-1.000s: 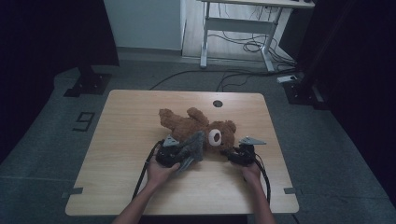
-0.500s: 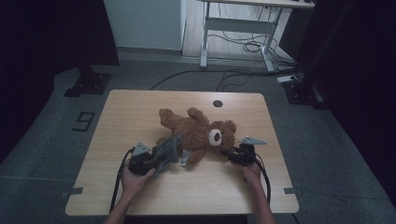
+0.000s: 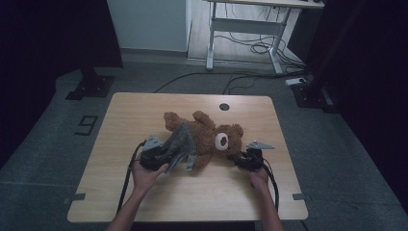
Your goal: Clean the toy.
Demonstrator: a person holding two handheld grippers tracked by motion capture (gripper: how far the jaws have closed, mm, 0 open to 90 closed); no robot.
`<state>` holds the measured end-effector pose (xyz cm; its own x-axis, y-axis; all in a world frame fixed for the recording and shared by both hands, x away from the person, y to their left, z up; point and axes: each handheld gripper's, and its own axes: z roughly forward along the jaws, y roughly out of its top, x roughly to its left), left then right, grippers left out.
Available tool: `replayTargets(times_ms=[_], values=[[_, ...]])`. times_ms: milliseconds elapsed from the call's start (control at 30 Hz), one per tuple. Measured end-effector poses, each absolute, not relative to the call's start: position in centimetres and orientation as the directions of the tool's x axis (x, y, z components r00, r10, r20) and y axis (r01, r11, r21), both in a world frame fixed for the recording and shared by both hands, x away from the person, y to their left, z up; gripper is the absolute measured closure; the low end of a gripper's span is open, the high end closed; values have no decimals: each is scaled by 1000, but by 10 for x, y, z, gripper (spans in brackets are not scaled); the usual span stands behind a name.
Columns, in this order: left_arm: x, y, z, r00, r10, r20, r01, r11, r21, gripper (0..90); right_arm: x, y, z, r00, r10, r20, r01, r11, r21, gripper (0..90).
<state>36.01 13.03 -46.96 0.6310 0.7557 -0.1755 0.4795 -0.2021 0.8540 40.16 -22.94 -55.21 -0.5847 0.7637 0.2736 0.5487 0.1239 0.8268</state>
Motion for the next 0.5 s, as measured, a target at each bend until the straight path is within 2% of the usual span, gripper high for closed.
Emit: replayTargets(times_ms=[33, 133, 233, 500], values=[[368, 115, -469, 648, 742, -172, 482, -226, 847, 758, 402, -229, -552, -585, 764, 274, 549, 123, 827, 573], [375, 103, -472, 659, 729, -184, 496, -237, 835, 757, 402, -229, -552, -584, 763, 276, 549, 121, 827, 573], [390, 86, -493, 659, 723, -209, 546, -269, 793, 758, 402, -229, -552, -584, 763, 277, 550, 121, 827, 573], [385, 97, -505, 657, 731, -186, 558, -306, 771, 761, 402, -230, -552, -589, 760, 276, 551, 128, 825, 573]])
